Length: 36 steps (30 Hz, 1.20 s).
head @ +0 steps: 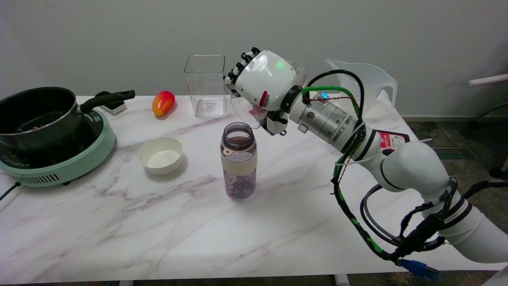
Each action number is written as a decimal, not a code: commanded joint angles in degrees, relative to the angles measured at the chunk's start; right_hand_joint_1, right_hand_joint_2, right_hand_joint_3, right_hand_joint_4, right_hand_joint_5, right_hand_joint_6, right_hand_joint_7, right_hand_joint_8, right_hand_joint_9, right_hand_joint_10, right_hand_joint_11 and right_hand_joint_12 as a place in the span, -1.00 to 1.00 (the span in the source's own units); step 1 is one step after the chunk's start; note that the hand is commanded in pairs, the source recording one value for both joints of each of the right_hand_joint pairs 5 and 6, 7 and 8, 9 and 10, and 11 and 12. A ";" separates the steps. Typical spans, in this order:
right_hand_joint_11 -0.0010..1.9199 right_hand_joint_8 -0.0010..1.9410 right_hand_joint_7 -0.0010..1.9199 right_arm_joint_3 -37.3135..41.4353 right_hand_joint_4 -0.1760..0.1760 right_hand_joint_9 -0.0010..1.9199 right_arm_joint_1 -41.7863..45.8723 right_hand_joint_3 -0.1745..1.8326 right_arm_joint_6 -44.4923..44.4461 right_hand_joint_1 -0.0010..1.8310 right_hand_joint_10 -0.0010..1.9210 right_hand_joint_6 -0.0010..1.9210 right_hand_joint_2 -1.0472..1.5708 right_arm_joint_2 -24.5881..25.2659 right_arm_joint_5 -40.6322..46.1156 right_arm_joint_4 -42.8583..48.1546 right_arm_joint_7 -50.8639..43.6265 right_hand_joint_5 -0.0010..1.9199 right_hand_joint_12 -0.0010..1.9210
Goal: Pour the contents of the measuring cup into the bottle.
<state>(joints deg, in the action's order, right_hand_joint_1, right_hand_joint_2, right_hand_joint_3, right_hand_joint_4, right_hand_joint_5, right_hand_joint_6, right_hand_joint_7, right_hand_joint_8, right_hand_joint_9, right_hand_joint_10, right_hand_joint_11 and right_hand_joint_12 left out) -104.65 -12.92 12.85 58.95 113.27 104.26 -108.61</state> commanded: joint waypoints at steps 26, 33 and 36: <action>-0.13 0.22 0.23 0.19 0.00 0.16 -1.24 0.50 1.73 0.66 0.16 -0.09 -0.26 -0.08 -4.66 -0.55 0.05 -0.09 -0.13; -0.14 0.21 0.23 0.23 0.00 0.15 -1.28 0.51 1.73 0.66 0.15 -0.10 -0.27 -0.08 -5.41 -0.23 0.37 -0.10 -0.14; -0.14 0.21 0.22 0.11 0.00 0.15 -1.28 0.52 1.73 0.66 0.15 -0.10 -0.28 -0.08 -5.49 -0.23 0.37 -0.10 -0.14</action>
<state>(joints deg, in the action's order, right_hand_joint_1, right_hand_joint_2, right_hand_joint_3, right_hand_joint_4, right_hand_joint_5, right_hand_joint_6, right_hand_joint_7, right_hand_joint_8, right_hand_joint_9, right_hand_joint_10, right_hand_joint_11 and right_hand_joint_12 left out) -104.46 -14.04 14.45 58.87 108.90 103.76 -108.45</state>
